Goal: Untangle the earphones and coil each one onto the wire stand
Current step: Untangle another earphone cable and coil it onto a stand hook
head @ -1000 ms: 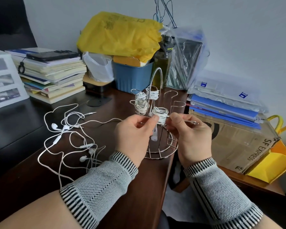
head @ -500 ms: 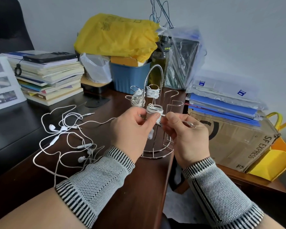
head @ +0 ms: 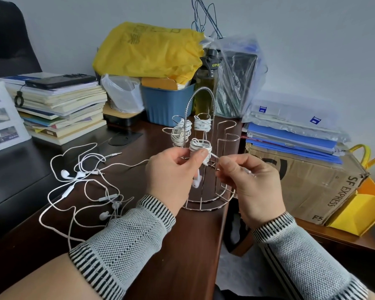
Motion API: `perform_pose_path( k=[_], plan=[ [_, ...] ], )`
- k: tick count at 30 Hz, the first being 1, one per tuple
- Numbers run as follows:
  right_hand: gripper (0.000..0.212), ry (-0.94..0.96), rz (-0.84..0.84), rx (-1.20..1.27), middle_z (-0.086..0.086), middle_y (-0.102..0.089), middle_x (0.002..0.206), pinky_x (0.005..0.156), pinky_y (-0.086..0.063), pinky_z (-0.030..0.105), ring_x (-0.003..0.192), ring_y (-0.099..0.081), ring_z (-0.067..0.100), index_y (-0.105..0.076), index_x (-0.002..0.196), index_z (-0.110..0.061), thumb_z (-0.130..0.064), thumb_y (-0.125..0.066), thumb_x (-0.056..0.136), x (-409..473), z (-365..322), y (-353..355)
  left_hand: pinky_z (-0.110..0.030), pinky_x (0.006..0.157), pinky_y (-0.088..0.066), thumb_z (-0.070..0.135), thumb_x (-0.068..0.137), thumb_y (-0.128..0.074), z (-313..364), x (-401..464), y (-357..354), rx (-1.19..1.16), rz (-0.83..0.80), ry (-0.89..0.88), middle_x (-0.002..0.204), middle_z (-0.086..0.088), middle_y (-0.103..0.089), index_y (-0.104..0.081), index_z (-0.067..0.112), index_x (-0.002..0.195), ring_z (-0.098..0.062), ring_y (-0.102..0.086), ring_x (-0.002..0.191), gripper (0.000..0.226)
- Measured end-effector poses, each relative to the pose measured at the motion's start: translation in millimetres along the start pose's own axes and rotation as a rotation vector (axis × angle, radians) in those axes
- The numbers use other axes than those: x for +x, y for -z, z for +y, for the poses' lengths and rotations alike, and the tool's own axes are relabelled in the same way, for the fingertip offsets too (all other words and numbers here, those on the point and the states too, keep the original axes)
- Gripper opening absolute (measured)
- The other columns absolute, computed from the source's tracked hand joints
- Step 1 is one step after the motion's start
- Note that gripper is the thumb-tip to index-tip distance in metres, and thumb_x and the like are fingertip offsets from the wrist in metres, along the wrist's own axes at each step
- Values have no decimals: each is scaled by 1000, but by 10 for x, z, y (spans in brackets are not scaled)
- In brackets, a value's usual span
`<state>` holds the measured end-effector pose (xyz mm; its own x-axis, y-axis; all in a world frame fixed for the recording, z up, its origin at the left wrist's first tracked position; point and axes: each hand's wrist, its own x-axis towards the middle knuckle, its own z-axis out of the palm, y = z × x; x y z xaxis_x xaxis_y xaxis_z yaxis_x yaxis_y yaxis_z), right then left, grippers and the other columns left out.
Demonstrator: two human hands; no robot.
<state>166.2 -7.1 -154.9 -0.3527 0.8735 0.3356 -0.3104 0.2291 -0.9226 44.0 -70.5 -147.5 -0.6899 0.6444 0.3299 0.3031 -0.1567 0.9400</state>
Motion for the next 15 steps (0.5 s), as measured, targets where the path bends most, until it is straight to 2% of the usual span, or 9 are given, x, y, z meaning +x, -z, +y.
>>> perform_pose_path(
  k=[3,5,7,9,12,15],
  plan=[
    [3,52,31,-194,5,-70,67,63,-57,28,59,-63,15,-72,74,-14,-16,-74,75,-11,-41,171,-17,46,-50,30,82,-75,4,-5,-1,-18,0,-2,48,-2,-62,-71,21,67,-3,-55,40,17],
    [4,181,39,-501,-2,-70,67,62,-57,25,59,-64,10,-72,78,-16,-20,-73,79,13,-105,289,-15,44,-47,30,81,-75,0,-3,-1,-31,5,3,46,0,-61,-72,18,69,-3,-54,40,17],
    [8,333,57,-785,-16,-67,69,62,-54,14,64,-65,4,-71,81,-24,-32,-69,80,48,-246,338,-15,45,-48,31,81,-76,-9,-2,-5,-22,6,3,48,1,-62,-72,19,69,-3,-54,40,17],
    [8,455,50,-918,-24,-61,73,61,-49,8,64,-61,-2,-69,83,-28,-34,-66,80,101,-431,280,-17,45,-49,31,80,-76,-6,-4,-9,-20,8,-1,52,-1,-65,-71,22,68,-3,-56,41,16],
    [3,585,-8,-1039,-12,-63,74,63,-44,9,67,-59,3,-69,81,-20,-19,-69,84,253,-659,97,-19,46,-51,32,80,-77,14,-16,-11,-20,10,-1,55,-6,-66,-71,20,67,-4,-58,41,18],
    [6,642,-88,-1234,2,-70,80,66,-47,25,72,-63,18,-71,81,-13,-12,-65,83,445,-768,-132,-36,56,-60,40,78,-78,-4,-16,-25,-16,-3,18,52,-6,-66,-73,17,67,-19,-65,47,26]
  ],
)
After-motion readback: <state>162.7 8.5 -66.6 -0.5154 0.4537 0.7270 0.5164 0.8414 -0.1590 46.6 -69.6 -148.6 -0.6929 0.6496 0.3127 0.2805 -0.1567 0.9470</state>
